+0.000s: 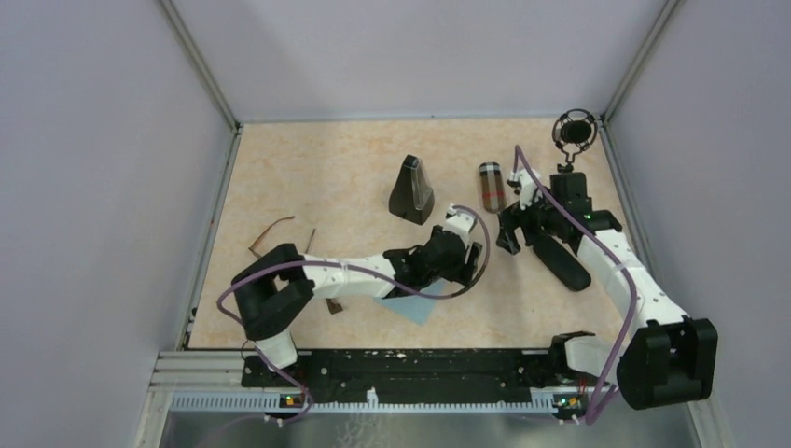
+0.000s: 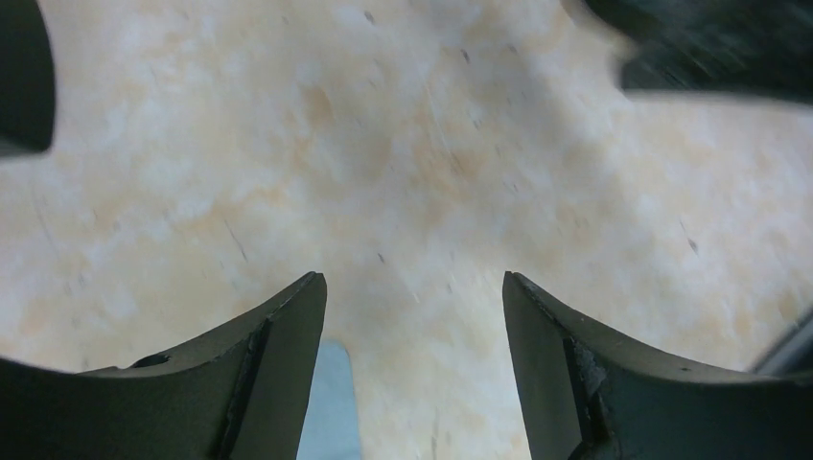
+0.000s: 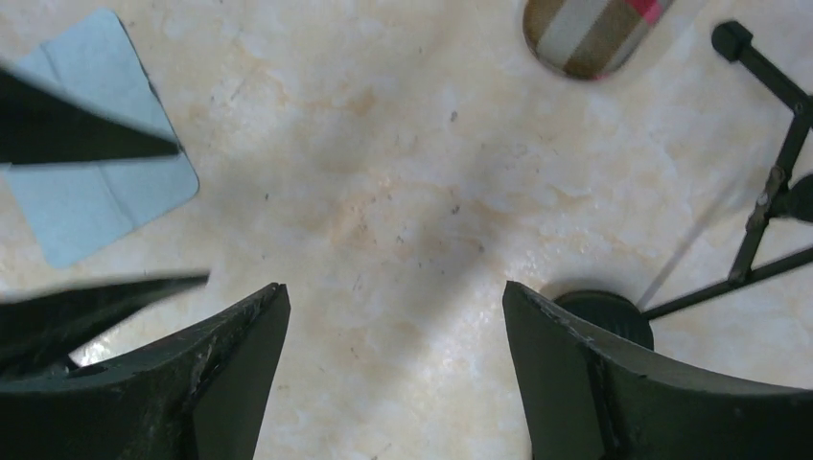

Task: Organize the sunglasses
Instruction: Open the sunglasses case at the center of the board.

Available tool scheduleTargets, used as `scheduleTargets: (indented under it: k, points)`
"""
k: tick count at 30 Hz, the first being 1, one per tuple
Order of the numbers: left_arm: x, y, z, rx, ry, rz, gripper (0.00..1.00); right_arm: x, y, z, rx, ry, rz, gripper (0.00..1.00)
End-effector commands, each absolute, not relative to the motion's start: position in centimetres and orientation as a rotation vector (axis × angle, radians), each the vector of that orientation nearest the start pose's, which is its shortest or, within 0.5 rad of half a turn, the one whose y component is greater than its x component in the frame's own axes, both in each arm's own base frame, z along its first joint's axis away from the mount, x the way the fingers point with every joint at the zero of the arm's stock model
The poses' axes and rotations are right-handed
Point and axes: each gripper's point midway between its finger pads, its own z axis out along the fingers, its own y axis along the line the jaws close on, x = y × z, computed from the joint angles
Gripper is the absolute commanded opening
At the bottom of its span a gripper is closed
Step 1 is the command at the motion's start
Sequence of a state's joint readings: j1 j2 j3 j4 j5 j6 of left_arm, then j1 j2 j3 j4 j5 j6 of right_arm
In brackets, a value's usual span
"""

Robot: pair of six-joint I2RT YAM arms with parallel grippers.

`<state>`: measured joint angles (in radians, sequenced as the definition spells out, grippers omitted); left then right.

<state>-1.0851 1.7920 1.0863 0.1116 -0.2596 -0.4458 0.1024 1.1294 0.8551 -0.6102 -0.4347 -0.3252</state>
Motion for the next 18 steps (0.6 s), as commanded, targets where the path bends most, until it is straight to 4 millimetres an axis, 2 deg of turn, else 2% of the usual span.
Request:
scheduleTargets:
  k: [1,3,7,12,18]
  points:
    - [20.8,-39.6,10.4,0.459,2.138,-0.615,0.74,31.7,10.5,15.8,-0.615,2.235,0.307,0.83]
    - [19.1,-38.2,10.8,0.434,2.140,-0.602,0.75,33.7,10.9,15.9,-0.565,2.244,0.301,0.85]
    - [17.4,-34.5,11.1,0.332,2.176,-0.574,0.75,38.7,11.5,15.8,-0.481,2.257,0.272,0.86]
    - [16.0,-31.4,11.7,0.254,2.167,-0.616,0.75,44.0,11.9,13.6,-0.427,2.325,0.203,0.87]
    - [15.1,-29.9,12.4,0.232,2.148,-0.656,0.75,48.4,12.0,9.8,-0.423,2.429,0.118,0.89]
